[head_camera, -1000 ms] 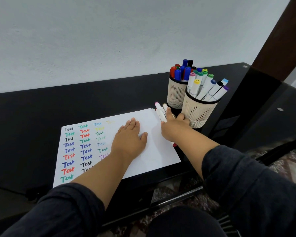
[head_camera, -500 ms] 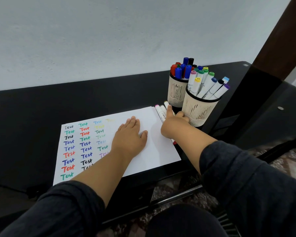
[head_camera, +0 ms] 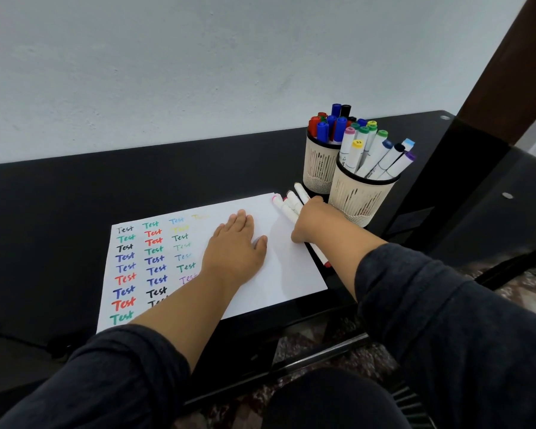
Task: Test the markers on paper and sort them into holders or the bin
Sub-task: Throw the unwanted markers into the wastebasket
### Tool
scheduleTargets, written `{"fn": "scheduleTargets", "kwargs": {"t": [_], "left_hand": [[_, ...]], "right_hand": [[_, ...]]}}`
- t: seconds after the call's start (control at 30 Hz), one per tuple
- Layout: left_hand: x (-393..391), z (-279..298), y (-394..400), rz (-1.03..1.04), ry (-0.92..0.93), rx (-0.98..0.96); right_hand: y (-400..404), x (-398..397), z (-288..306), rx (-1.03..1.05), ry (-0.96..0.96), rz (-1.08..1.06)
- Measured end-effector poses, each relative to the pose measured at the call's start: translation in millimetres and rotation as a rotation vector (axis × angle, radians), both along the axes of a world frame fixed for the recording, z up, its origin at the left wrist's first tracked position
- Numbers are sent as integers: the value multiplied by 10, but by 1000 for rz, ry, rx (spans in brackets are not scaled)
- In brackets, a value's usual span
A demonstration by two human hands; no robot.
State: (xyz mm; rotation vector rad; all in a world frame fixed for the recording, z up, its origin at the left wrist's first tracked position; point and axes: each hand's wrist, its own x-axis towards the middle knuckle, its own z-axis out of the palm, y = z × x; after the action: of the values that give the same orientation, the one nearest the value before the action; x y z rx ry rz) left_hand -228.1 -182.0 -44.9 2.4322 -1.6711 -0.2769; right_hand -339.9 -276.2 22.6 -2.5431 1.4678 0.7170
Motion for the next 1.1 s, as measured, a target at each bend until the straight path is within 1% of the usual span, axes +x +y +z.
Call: {"fn": "scheduleTargets", "kwargs": {"t": [0.13,0.23,0.37,0.43,0.53,0.73,0.8,0.9,1.03,1.1], "left_hand": [[-13,8,5,-6,-21,16],[-23,18,8,-7,-31,27],[-26,28,12,-15,-44,41],[-27,28,14,-15,-47,47],[-37,28,10,-13,-47,53],[-51,46,11,-18,-52,73],[-46,57,3,-23,-57,92],[-40,81,-15,-32,-70,129],[-20,108,-28,-39,-65,155],[-11,123,-30,-42,-61,167]], "right_hand": [[3,-26,2,7,53,24],[38,-66,19,-4,80,96],[38,-82,12,-49,161,164],[25,-83,-4,-50,205,156],[33,-108,13,-28,202,147],[100,-181,41,-49,39,117],[162,-235,100,-28,-44,26],[166,-311,84,-41,-240,-145],[183,-298,14,-59,-336,-247],[183,-305,-22,-69,-382,-259]]}}
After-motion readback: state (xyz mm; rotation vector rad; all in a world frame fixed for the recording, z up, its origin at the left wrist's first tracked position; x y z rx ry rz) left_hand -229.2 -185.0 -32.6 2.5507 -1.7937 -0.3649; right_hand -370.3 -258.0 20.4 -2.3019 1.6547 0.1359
